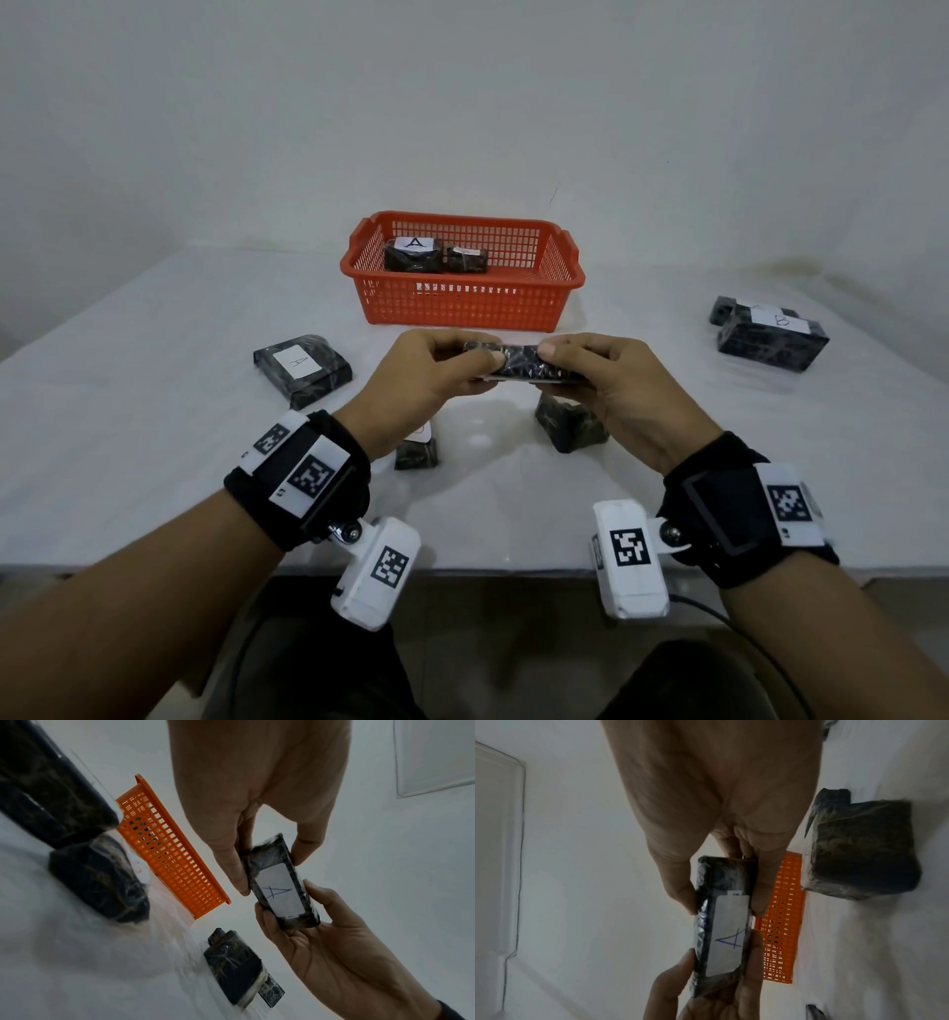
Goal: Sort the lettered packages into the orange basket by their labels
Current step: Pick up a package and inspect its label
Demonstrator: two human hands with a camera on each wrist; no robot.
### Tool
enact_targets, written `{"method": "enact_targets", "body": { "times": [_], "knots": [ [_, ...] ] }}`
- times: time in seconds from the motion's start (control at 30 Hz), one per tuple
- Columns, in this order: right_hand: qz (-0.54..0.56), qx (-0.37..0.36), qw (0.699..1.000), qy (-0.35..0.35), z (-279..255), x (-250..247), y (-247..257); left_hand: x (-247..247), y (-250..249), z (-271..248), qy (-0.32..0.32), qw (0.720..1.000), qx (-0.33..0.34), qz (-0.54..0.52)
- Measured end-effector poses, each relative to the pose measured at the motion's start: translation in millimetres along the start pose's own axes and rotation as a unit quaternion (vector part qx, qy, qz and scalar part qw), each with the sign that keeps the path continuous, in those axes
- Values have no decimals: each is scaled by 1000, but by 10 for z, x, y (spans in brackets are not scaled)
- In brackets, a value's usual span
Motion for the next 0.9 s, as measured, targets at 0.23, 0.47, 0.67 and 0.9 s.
{"method": "enact_targets", "body": {
  "times": [0.23,0.47,0.67,0.9],
  "knots": [
    [-50,-23,999,3,-35,40,30,-21,-27,-16,-8,1000,8,0],
    [2,-10,1000,8,-57,18,6,-35,-22,-31,-3,1000,4,-18],
    [46,3,999,10,-83,-19,-6,-3,25,-38,32,998,-24,-43],
    [65,18,997,32,-119,29,25,-41,-36,-40,24,1000,4,14]
  ]
}}
Point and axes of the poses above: each hand's wrist, its own z-axis towards the middle knuckle, its own x-axis out of the palm, y = z × x, the point moved 8 cm from there along z, towards the middle knuckle, and after that the axes turned 3 degrees about -y, right-handed, at the moved point
